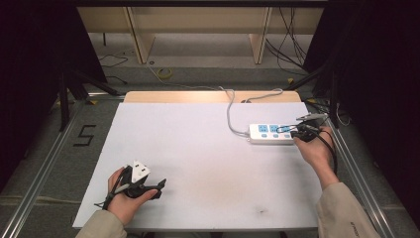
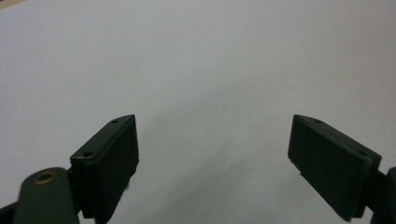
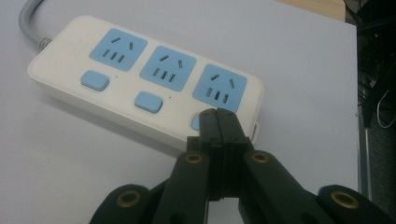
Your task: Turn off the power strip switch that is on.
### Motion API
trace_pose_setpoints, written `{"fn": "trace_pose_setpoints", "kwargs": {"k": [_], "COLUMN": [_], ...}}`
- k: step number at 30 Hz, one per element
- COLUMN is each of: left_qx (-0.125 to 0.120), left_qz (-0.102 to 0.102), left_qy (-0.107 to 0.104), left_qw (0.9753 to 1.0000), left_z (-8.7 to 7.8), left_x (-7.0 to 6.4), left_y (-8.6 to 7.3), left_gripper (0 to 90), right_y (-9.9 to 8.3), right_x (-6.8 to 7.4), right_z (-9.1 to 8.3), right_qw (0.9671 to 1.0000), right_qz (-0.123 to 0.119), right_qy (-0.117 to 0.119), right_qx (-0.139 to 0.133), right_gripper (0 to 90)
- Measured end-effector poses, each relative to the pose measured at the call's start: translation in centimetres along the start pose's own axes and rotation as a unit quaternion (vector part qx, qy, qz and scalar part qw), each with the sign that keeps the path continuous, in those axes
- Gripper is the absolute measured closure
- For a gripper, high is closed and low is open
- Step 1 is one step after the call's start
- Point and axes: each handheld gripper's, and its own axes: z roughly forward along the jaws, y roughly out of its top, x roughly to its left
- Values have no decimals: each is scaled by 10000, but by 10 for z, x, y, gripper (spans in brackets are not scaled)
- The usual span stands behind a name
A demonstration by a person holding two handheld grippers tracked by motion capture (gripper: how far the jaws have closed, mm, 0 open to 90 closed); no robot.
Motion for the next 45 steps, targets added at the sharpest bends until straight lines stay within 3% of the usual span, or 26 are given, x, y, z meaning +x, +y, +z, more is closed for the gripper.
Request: {"fn": "trace_pose_setpoints", "kwargs": {"k": [45], "left_qx": [1], "left_qz": [15], "left_qy": [-17], "left_qw": [10000], "left_z": [0], "left_x": [0], "left_y": [0], "left_gripper": [160], "right_y": [13], "right_x": [0], "right_z": [23], "right_qw": [9994], "right_qz": [72], "right_qy": [54], "right_qx": [339], "right_gripper": [900]}}
